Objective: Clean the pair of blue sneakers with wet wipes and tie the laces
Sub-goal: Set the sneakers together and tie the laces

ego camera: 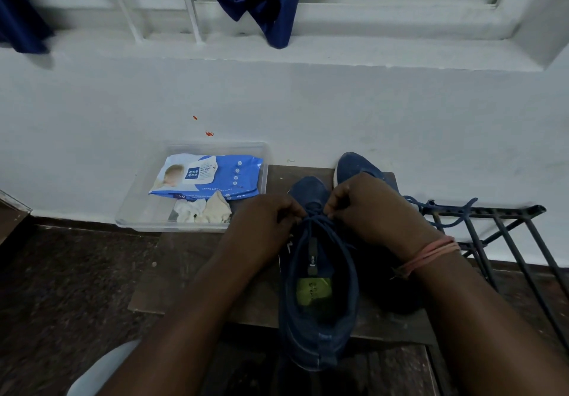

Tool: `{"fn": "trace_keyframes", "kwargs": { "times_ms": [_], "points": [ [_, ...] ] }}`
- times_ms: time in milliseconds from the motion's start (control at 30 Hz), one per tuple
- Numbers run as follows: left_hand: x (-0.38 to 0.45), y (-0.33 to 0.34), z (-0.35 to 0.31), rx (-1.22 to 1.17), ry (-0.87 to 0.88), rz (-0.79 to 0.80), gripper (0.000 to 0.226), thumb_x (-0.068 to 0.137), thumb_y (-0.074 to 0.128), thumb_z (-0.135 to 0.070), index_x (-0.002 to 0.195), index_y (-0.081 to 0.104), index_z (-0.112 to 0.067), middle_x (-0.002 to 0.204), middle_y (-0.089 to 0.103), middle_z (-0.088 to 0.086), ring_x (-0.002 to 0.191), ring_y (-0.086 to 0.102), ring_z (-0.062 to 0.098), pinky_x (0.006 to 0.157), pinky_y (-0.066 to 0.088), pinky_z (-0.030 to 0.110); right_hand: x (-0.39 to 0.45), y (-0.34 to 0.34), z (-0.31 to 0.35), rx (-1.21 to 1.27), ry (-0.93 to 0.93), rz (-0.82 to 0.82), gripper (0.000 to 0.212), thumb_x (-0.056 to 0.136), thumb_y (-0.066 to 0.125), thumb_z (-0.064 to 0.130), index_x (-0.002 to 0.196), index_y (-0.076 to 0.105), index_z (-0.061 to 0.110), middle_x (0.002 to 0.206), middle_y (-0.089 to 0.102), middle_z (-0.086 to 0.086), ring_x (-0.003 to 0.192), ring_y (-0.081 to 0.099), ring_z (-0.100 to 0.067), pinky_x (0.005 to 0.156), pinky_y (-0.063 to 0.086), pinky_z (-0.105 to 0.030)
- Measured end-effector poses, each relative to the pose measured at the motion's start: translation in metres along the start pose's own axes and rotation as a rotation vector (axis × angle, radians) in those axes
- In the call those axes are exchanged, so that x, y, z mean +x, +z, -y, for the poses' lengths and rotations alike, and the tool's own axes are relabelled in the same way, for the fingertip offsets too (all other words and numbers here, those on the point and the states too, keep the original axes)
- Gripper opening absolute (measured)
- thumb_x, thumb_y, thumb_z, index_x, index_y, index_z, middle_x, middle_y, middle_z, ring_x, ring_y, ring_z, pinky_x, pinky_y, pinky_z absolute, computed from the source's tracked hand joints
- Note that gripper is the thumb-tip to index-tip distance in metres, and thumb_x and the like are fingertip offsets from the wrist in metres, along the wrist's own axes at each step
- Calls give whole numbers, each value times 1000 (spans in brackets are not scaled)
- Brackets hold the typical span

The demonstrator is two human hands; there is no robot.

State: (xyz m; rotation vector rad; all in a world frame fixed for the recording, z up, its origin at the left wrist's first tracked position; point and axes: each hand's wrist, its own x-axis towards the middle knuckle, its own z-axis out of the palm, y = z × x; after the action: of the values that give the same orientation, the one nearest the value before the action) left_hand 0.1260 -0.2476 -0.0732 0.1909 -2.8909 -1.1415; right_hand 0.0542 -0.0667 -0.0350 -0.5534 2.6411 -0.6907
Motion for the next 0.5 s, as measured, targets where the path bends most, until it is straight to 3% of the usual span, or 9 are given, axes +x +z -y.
{"fn": "trace_keyframes", "kwargs": {
  "times_ms": [200, 267, 433, 500],
  "points": [
    [3, 9, -2, 69, 66, 13, 17, 94, 63, -17, 91, 72, -30, 84, 71, -12, 76, 63, -1, 69, 50, 23, -2, 0, 3, -73, -68, 34, 23, 90, 58, 5, 82, 74, 19, 84, 72, 5, 81, 67, -11, 72, 51, -20],
    [3, 11, -4, 25, 33, 20, 14, 96, 61, -19, 90, 68, -29, 85, 69, -10, 76, 62, 2, 70, 51, 26, -1, 6, 1, -13, -71, 12, 23, 87, 55, 2, 80, 69, 19, 81, 70, 4, 79, 64, -11, 68, 49, -20],
    [-1, 5, -13, -507, -230, 45, 13, 99, 60, -11, 97, 72, -17, 78, 68, 3, 59, 58, 2, 52, 46, 14, 1, 15, 5, 265, -22, 8, 27, 91, 51, -3, 83, 64, 19, 77, 64, 5, 66, 53, -6, 61, 38, -18],
    [-1, 6, -13, -519, -216, 35, 12, 97, 65, -14, 95, 73, -21, 80, 72, 4, 61, 60, 2, 54, 47, 13, 0, 15, 4, 264, -5, -28, 27, 90, 52, -2, 82, 66, 20, 79, 68, 3, 70, 59, -10, 61, 41, -20]
  ]
}}
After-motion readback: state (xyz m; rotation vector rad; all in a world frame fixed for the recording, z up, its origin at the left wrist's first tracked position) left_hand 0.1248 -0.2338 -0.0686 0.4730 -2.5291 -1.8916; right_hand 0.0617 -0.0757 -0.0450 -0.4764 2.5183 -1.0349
